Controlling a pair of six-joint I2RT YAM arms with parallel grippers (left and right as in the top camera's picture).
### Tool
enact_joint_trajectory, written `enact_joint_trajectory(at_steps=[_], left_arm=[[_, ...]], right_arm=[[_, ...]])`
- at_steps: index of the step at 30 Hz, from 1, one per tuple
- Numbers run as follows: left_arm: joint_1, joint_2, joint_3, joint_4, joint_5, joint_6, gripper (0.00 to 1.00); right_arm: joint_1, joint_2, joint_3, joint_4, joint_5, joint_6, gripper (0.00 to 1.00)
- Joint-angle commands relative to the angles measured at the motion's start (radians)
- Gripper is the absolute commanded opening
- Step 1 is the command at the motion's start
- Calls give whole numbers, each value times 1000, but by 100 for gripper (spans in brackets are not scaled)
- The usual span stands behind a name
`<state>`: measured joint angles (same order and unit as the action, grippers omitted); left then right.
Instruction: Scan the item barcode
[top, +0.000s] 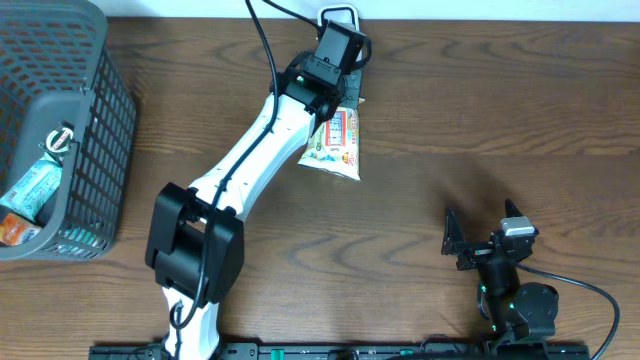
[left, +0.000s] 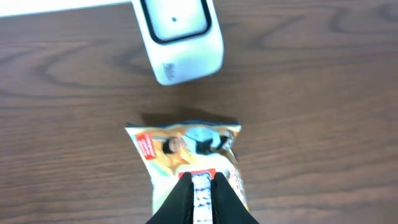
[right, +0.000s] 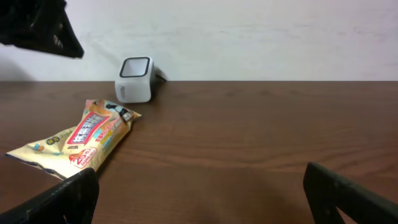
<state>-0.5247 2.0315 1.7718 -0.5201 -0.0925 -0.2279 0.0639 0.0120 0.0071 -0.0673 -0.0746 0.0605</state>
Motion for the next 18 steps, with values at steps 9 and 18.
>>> enact_joint_trajectory(at_steps=[9, 18], left_arm=[[3, 230, -40, -18, 59, 7, 12], [3, 239, -33, -25, 34, 82, 21]], right_arm=[[-6, -5, -1, -4, -3, 2, 99], [-6, -5, -1, -4, -3, 2, 99]])
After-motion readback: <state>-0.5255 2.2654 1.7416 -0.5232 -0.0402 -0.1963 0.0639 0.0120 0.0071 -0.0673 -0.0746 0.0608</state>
